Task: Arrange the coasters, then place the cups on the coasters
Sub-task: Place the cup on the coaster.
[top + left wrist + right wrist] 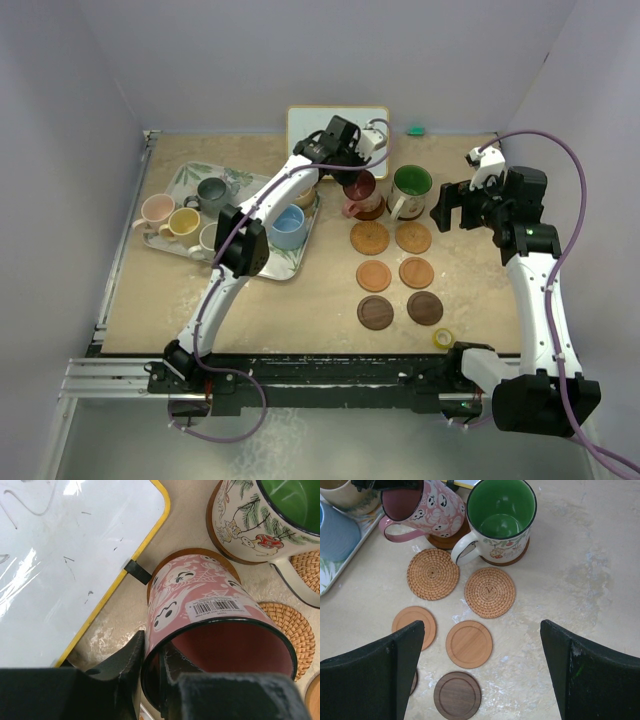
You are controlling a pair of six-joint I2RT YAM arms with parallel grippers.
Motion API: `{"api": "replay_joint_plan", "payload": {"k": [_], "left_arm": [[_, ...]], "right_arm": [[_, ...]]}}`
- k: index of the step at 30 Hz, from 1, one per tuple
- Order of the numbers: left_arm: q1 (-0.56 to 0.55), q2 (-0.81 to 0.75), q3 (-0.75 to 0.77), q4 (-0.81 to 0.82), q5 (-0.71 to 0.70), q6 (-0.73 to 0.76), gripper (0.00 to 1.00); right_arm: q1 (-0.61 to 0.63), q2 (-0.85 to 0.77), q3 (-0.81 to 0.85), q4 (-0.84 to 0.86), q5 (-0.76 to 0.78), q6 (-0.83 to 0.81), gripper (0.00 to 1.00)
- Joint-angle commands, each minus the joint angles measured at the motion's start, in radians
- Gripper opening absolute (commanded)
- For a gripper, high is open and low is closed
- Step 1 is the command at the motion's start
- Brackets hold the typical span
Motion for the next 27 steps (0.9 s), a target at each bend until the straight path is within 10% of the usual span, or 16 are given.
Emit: {"api": "replay_joint_plan", "payload": {"k": [1, 27], "left_arm": [[-0.001, -0.016, 0.061, 0.070, 0.027, -0.012, 0.18], [-0.001, 0.000, 0.046, 0.107, 0.079, 0.008, 0.26]], "right_arm": [[-0.006, -0.018, 0.007, 0.036, -0.011, -0.001, 1.00], [-0.006, -0.019, 0.007, 0.035, -0.008, -0.003, 1.00]]}}
